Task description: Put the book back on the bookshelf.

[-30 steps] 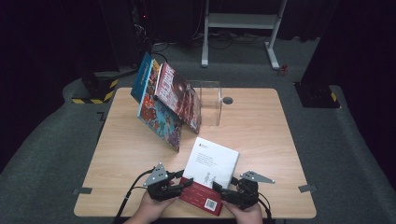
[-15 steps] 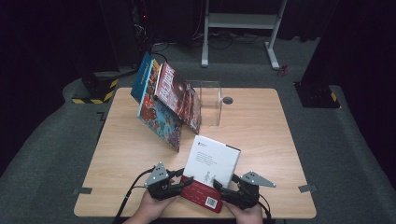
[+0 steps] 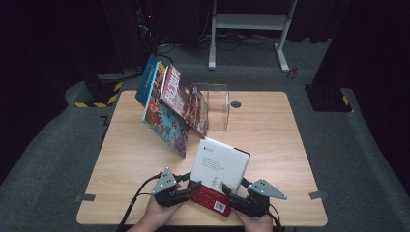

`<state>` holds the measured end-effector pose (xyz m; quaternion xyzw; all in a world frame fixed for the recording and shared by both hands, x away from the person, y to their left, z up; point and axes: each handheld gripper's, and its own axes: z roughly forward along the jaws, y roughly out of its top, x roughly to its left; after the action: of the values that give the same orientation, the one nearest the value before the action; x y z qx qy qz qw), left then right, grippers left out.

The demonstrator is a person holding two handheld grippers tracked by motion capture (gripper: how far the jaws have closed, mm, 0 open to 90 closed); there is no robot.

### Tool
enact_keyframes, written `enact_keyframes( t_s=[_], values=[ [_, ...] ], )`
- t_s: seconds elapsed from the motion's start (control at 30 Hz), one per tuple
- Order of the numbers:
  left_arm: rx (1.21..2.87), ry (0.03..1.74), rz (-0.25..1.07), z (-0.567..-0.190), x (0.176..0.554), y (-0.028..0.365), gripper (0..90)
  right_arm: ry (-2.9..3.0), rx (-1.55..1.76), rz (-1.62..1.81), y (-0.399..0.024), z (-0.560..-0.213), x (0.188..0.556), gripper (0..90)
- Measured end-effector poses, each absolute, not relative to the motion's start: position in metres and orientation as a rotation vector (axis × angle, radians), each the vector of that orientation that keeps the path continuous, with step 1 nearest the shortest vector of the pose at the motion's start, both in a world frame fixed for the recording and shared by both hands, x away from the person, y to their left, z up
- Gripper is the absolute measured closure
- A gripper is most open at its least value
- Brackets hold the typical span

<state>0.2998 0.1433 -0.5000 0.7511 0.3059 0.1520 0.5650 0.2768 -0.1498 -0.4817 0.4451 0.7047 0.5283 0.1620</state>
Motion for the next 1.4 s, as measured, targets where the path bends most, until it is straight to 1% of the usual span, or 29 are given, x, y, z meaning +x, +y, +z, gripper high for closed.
enact_keyframes(
  t_s=[0.6, 0.87, 1.4],
  values=[
    [1.779, 0.732, 0.412, -0.497, 0.299, 0.141, 53.8, 1.966, 1.174, 1.502, -0.148, -0.477, 0.27, 37.2],
    [1.79, 0.733, 0.464, -0.498, 0.299, 0.14, 54.0, 1.934, 1.091, 1.484, -0.145, -0.474, 0.264, 41.3],
    [1.809, 0.755, 0.503, -0.501, 0.295, 0.14, 52.9, 1.927, 1.07, 1.526, -0.148, -0.477, 0.262, 42.8]
  ],
)
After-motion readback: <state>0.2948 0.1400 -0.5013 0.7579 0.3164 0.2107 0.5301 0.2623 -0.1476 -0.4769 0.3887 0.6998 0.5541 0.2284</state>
